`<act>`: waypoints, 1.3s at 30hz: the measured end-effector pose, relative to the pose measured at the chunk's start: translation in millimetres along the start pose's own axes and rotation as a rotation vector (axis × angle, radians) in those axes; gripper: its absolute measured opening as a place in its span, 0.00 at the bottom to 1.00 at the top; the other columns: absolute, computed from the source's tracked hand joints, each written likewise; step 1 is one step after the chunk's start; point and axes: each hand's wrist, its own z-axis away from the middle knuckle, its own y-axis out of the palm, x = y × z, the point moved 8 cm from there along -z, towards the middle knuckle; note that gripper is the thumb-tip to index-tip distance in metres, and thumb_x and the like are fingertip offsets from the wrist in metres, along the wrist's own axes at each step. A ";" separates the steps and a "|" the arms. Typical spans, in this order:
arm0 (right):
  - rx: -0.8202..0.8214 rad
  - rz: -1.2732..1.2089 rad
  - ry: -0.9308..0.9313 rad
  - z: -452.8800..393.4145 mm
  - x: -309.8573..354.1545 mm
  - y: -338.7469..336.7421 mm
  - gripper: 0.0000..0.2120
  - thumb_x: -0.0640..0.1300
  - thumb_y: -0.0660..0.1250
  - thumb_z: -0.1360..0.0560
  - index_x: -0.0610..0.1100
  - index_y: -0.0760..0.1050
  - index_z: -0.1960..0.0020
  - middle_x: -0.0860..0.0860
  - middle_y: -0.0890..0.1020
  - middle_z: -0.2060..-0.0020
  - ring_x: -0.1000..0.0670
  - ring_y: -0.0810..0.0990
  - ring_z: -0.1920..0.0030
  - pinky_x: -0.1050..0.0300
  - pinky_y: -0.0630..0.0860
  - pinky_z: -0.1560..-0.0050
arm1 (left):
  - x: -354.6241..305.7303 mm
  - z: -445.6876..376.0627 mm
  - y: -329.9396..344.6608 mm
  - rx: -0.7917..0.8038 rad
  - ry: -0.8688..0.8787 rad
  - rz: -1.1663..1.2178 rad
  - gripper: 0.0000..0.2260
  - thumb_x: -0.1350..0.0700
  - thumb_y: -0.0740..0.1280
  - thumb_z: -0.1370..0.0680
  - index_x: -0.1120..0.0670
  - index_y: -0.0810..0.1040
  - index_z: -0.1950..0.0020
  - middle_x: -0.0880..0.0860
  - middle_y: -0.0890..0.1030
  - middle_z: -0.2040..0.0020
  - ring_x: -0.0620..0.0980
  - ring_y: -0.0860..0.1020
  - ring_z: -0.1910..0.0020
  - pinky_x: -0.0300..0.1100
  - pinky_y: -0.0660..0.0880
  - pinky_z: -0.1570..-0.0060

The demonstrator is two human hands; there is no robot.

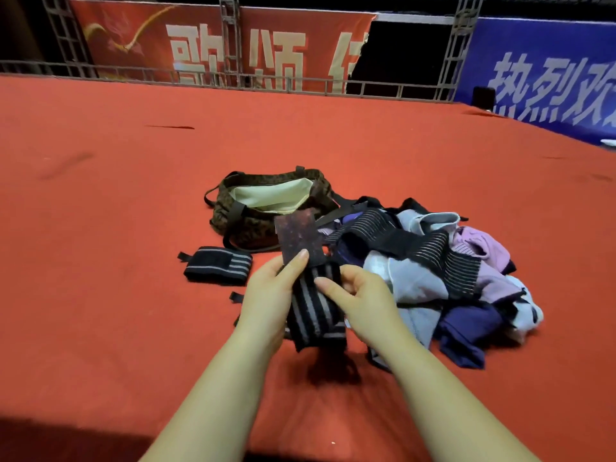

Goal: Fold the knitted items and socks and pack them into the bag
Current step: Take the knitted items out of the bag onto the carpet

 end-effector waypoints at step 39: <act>0.843 0.791 0.357 60.8 -60.1 26.9 0.17 0.54 0.79 0.38 0.47 0.80 0.55 0.54 0.84 0.60 0.56 0.81 0.61 0.62 0.76 0.55 | 85.3 25.3 -145.0 0.030 -0.040 -1.692 0.27 0.45 0.49 0.17 0.56 0.49 0.22 0.54 0.48 0.21 0.52 0.47 0.23 0.47 0.45 0.25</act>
